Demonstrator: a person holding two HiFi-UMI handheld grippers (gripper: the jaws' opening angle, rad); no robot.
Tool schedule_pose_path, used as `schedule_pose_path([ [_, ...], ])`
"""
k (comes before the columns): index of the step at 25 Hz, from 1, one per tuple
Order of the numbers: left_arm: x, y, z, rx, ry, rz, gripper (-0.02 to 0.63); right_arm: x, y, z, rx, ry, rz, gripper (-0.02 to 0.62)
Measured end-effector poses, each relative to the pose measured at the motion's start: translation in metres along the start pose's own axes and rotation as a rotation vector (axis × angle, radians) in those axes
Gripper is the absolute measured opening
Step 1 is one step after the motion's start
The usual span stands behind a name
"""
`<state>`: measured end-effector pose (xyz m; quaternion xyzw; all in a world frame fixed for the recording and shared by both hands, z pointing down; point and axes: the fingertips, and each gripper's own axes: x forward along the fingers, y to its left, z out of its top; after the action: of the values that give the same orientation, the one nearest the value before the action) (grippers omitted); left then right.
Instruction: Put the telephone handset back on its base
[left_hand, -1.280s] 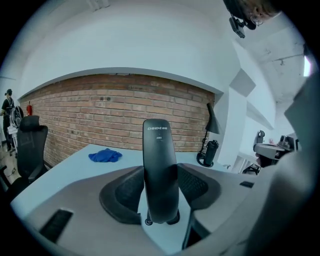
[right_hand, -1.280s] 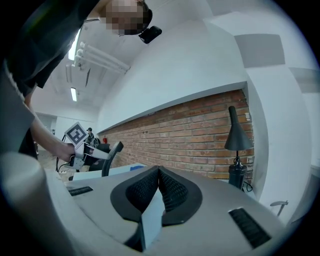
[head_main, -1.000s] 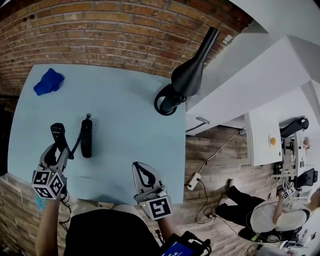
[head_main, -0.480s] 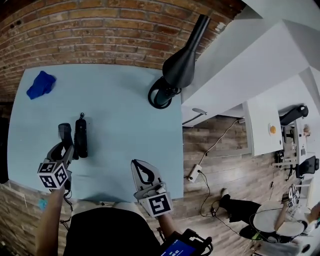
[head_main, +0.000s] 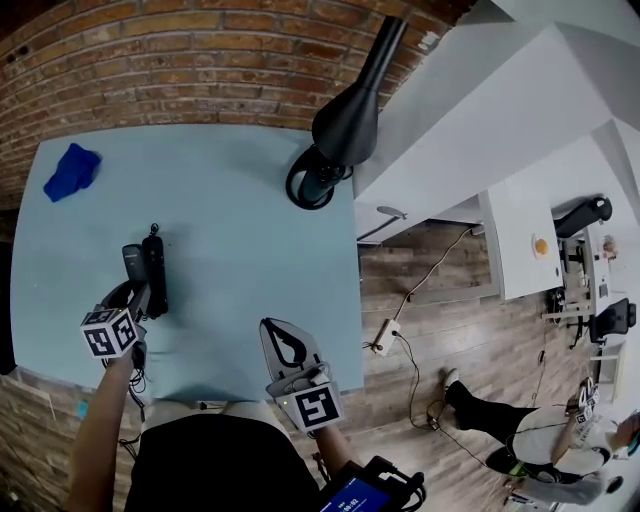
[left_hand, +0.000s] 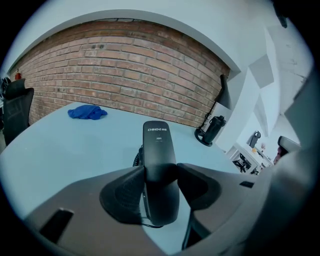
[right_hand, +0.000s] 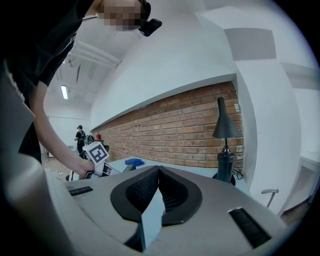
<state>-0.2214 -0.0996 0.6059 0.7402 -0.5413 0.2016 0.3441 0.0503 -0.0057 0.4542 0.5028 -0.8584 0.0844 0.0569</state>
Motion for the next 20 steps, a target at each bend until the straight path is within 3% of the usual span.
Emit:
schedule_pose_path([
  [20, 0.043, 0.010, -0.014, -0.037, 0.096, 0.021, 0.235, -0.011, 0.000, -0.015, 0.011, 0.048, -0.018, 0.011],
])
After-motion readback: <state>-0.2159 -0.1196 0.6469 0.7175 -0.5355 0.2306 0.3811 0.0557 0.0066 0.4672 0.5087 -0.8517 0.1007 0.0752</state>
